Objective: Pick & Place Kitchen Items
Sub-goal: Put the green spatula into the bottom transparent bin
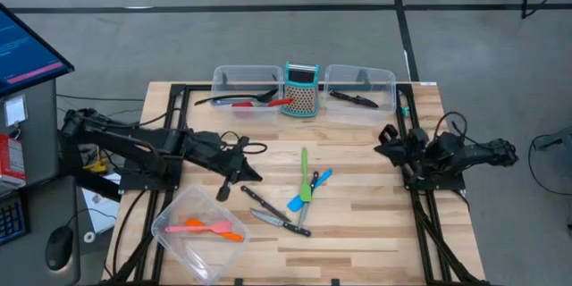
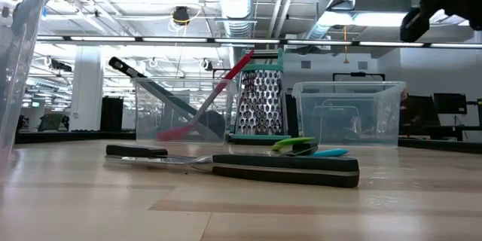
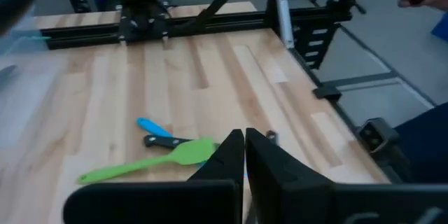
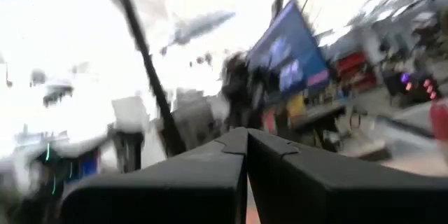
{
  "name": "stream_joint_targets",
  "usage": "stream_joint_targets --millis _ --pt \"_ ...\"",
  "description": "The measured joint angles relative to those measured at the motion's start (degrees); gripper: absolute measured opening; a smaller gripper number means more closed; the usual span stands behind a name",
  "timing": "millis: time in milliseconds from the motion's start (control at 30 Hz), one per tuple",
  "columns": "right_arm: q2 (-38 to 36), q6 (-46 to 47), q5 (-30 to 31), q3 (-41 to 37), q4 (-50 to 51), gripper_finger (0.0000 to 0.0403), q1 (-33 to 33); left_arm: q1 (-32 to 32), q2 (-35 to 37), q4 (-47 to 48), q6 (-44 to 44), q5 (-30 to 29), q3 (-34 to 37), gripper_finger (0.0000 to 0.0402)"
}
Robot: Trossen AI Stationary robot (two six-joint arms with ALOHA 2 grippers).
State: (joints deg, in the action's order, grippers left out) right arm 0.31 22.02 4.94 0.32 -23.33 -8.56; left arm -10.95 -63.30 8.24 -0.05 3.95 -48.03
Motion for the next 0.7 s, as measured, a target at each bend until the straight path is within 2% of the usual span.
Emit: stream_joint_targets --millis 100,233,400,600,700 --pt "0.1 1.4 2.6 0.4 -1.8 0.0 0.4 -2.4 1.3 -0.7 -0.8 0.0 0.0 0.0001" --pt "0.0 1.4 2.9 1.0 -4.7 0.0 0.5 -6.3 5.4 -1.8 -0.9 -1.0 0.0 0.0001" --pt "0.0 1.4 10.0 1.0 -7.2 0.0 0.5 -12.5 12.4 -2.0 -0.2 -10.2 0.0 0.0001" --pt "1.9 1.5 11.6 1.1 -7.6 0.0 0.5 -18.4 21.0 -1.9 1.9 -20.2 0.0 0.0001" --pt "4.2 2.4 13.2 1.1 -7.6 0.0 0.3 -20.2 24.4 -0.7 4.5 -21.9 0.0 0.0001"
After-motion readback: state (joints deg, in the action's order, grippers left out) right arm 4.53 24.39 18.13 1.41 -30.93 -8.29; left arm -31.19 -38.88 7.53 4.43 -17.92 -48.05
